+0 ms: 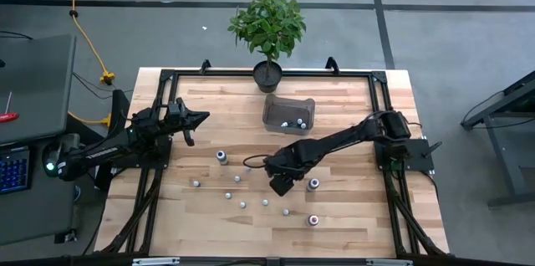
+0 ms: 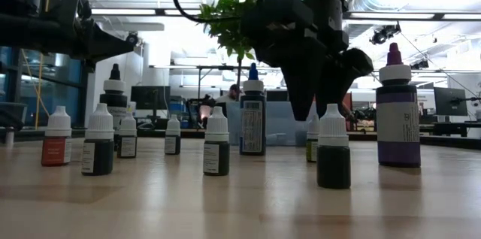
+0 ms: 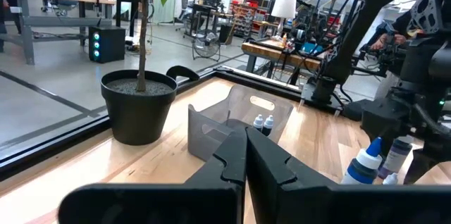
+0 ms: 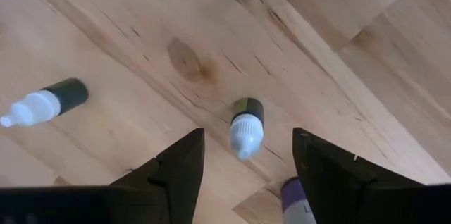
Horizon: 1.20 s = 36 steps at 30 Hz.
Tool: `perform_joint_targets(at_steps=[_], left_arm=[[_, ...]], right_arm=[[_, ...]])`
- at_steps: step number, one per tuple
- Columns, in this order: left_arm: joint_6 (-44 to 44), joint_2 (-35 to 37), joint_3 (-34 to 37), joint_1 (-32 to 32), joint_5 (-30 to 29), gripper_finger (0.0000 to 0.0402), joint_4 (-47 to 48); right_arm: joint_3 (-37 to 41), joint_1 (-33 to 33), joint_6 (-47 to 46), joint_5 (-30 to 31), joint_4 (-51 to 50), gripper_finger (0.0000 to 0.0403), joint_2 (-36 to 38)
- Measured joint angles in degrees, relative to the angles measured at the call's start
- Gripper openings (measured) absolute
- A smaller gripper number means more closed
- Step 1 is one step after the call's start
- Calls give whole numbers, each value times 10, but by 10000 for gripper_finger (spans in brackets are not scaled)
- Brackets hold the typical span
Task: Pick & Place food coloring
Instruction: Put the small green food coloring bottle into the black bin
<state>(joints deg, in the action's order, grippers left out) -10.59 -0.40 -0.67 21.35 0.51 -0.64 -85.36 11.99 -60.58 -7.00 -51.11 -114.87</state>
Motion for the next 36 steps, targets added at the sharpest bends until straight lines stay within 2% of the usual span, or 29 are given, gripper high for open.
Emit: perform_joint_targets(at_steps=[12,28,36], left_arm=[[0,0,0,0,0,0,0],[0,0,0,0,0,0,0],[0,0,0,0,0,0,0]], right_arm=[[0,-4,6,-3,5,188,-7],[0,-3,17,-9,-10,94,-7],[0,-3,21,-10,-10,65,-7]])
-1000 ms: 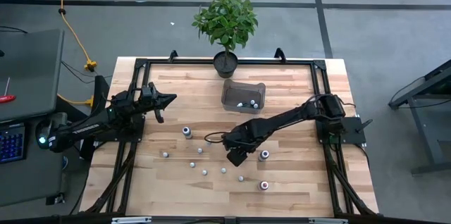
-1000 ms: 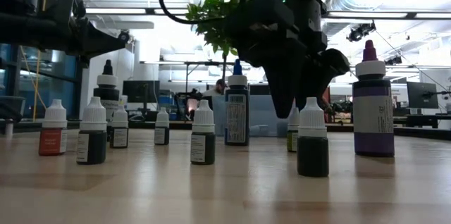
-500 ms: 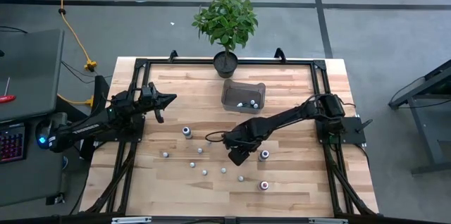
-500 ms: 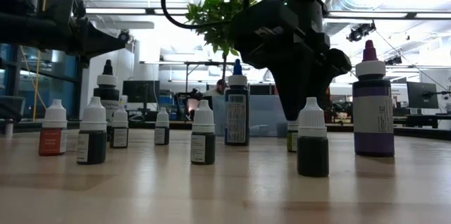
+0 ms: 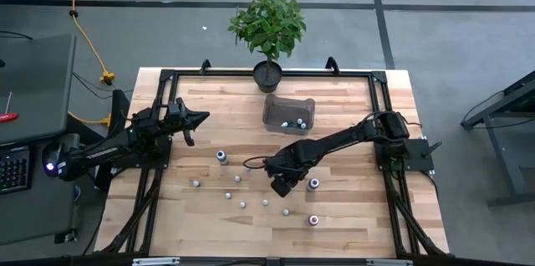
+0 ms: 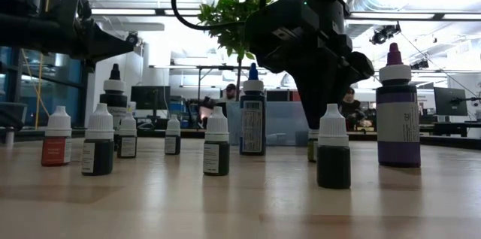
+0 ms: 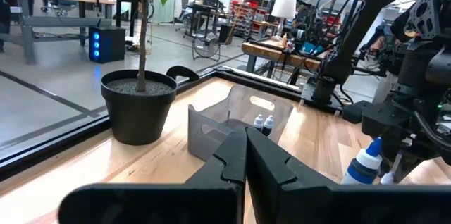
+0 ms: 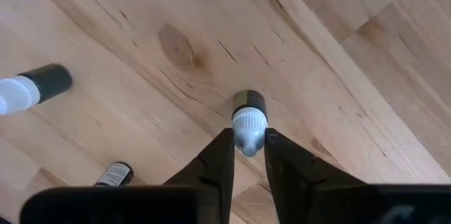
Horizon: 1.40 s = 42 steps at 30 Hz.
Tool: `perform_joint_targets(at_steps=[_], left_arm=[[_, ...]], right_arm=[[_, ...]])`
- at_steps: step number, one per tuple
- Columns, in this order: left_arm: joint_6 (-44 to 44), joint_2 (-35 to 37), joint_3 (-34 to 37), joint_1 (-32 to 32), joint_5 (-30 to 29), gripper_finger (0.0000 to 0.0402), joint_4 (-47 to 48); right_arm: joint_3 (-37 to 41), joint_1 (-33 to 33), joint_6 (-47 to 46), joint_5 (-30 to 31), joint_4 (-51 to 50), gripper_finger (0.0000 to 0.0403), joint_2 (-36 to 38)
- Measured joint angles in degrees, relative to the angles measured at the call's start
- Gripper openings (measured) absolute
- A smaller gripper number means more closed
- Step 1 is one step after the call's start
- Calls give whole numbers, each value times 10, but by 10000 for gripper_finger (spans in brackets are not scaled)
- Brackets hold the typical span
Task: Pick & Place food coloring
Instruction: Put the small green food coloring bottle into the black bin
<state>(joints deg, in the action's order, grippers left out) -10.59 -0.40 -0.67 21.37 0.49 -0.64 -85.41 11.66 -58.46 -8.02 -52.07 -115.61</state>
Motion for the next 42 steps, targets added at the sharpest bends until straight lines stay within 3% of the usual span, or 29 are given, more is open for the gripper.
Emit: perform_joint_targets(at_steps=[26,42], left_arm=[[0,0,0,0,0,0,0],[0,0,0,0,0,0,0]], right_arm=[[0,0,-11,13,20,51,6],[0,-1,-15,42,-97,51,140]])
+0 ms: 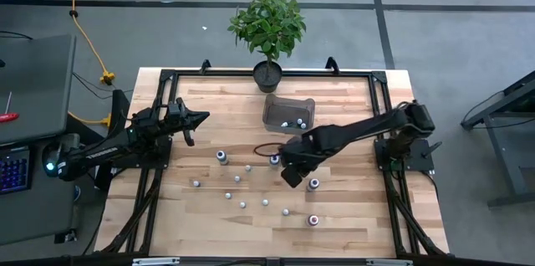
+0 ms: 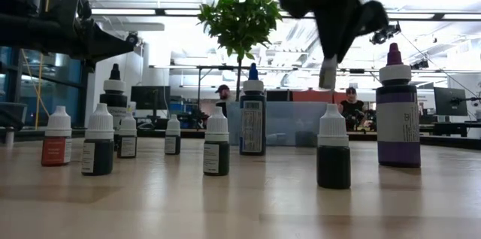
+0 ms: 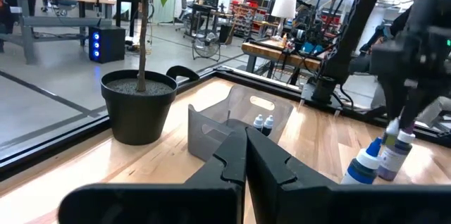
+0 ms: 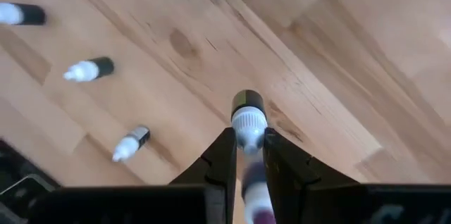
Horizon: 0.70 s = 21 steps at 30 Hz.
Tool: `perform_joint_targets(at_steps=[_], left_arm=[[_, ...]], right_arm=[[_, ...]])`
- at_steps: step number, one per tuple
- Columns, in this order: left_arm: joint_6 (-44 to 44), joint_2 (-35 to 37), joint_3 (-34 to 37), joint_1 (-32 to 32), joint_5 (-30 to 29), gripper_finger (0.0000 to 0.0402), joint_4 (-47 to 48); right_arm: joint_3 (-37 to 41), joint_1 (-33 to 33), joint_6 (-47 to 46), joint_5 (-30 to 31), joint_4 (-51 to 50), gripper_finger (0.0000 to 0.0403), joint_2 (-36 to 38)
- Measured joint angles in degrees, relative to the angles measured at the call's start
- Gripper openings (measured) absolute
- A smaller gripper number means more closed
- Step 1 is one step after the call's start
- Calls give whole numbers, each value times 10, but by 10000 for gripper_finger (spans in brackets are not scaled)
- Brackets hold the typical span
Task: Pick & Place food coloring
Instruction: Put the small green food coloring bottle into the black bin
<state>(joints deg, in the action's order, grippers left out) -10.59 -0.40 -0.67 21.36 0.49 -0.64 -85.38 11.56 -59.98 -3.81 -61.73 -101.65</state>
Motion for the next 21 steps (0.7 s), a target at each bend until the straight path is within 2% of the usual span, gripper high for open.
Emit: perform_joint_targets(at_steps=[4,8,15,18,21], left_arm=[[0,0,0,0,0,0,0],[0,0,0,0,0,0,0],[0,0,0,0,0,0,0],[0,0,0,0,0,0,0],[0,0,0,0,0,0,0]], right_arm=[[0,-11,7,34,-58,51,35],[0,-31,16,110,-112,51,59],[0,-72,68,233,-117,51,75],[0,-94,108,247,-90,51,76],[0,-122,153,233,-48,51,76]])
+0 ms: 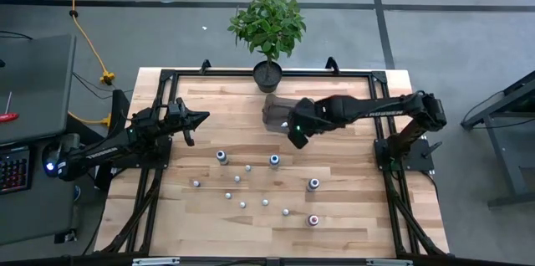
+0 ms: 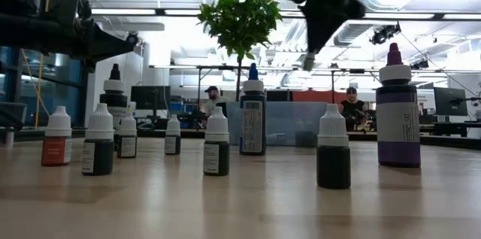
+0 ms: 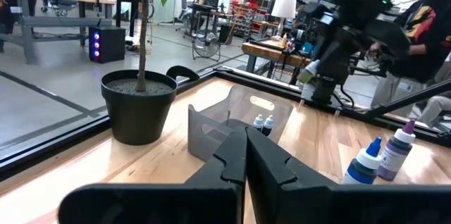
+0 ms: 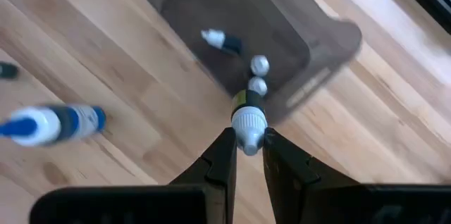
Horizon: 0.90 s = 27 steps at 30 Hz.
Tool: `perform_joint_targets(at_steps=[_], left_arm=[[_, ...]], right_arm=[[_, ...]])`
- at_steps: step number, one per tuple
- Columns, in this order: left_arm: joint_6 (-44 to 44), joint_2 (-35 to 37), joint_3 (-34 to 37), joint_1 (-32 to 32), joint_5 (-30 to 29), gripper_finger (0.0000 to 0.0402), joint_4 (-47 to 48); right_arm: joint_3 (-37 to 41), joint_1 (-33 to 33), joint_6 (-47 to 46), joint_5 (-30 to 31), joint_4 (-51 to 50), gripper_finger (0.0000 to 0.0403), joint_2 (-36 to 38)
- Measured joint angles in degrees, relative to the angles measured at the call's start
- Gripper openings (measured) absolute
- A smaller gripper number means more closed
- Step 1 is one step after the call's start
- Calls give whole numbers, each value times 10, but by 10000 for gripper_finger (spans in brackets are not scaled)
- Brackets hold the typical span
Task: Pick & Place food coloring
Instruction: Put the small green food coloring bottle into the black bin
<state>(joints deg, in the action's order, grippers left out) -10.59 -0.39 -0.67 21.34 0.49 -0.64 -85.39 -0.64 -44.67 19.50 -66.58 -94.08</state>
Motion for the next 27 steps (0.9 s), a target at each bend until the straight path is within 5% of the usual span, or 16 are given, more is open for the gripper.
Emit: perform_joint_targets(at_steps=[27], left_arm=[[0,0,0,0,0,0,0]], right_arm=[[-1,-254,229,-236,24,51,-65]])
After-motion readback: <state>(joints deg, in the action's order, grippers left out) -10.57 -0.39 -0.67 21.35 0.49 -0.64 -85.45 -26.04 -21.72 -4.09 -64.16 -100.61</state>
